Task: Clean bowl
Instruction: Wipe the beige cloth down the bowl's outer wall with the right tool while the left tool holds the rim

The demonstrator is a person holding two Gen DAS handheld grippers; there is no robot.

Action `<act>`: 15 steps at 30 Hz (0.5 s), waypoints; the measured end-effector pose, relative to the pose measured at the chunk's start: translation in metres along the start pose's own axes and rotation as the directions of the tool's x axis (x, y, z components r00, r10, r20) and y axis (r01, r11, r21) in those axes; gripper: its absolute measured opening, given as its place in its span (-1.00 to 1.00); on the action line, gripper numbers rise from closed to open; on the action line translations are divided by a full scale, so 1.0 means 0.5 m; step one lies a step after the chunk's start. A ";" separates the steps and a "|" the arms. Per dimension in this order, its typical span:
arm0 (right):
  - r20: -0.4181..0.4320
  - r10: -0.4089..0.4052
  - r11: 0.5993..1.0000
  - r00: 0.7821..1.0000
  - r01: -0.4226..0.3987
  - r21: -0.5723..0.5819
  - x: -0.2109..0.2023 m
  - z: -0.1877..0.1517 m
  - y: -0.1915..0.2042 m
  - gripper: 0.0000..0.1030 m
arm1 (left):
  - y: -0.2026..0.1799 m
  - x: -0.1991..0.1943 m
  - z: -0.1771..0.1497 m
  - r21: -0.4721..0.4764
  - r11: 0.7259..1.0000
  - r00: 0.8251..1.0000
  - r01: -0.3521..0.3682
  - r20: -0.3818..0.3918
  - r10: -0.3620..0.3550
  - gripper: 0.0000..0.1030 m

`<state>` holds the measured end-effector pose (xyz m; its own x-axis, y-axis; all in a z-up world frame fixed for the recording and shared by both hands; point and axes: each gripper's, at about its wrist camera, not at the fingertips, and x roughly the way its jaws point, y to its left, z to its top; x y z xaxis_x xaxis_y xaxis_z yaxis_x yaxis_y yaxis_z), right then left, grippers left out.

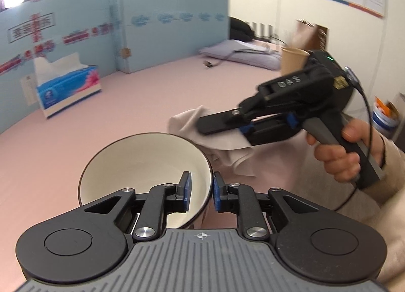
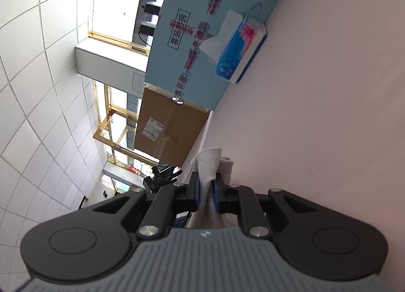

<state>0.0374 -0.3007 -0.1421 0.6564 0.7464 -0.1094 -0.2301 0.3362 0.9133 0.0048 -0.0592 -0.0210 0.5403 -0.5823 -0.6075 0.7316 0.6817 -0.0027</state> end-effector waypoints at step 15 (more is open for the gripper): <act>0.028 -0.017 0.997 0.999 0.019 -0.073 0.009 0.020 0.009 -0.71 | -0.021 0.015 0.030 -0.100 0.989 0.994 -0.106 -0.019 0.105 -0.70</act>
<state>0.0464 -0.3013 -0.1345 0.6803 0.7241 -0.1137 -0.2695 0.3914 0.8799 0.0074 -0.0775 -0.0135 0.6060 -0.4991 -0.6194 0.6251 0.7803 -0.0172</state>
